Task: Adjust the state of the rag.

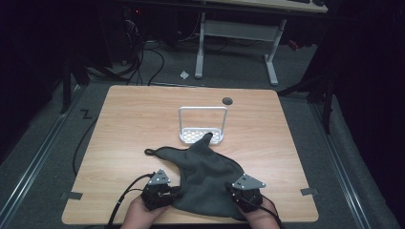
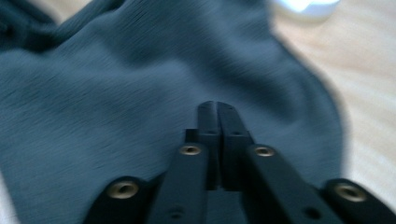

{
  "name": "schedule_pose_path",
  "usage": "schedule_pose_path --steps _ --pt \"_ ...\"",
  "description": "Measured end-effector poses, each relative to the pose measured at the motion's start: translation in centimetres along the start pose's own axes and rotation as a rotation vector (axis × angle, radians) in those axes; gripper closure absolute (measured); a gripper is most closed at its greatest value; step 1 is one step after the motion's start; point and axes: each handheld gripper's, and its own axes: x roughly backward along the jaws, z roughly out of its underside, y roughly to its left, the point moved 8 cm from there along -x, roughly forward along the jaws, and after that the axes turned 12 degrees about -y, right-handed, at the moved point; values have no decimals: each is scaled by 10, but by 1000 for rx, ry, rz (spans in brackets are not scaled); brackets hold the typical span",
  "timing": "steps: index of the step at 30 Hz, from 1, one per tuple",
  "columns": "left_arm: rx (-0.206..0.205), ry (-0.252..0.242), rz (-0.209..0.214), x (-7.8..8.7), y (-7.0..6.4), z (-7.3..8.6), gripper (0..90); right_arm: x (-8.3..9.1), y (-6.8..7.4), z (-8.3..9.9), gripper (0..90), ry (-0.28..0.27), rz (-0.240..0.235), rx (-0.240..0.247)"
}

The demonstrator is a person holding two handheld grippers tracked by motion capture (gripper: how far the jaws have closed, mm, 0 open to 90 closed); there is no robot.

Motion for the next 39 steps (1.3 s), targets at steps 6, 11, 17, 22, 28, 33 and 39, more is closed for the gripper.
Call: schedule_pose_path --steps 6,11,17,22,28,33,39 --pt "-12 -145 -77 22 24 -36 559 -5 -7 16 900 69 -9 -14" --pt "-7 -203 -229 15 78 -64 749 -5 -7 16 900 67 -12 1" --pt "-13 -47 -283 -32 107 -62 898 -6 -7 16 900 64 -24 -1" --pt "-37 33 -289 -36 106 -44 898 -6 -12 17 900 66 -12 0" --pt "-68 52 -278 -2 85 -20 899 -9 -39 17 900 77 73 2" --pt "-20 51 -225 25 59 3 898 -30 -63 6 900 90 146 24" --pt "-22 59 -192 40 41 10 898 -53 -90 -10 848 81 186 -7"
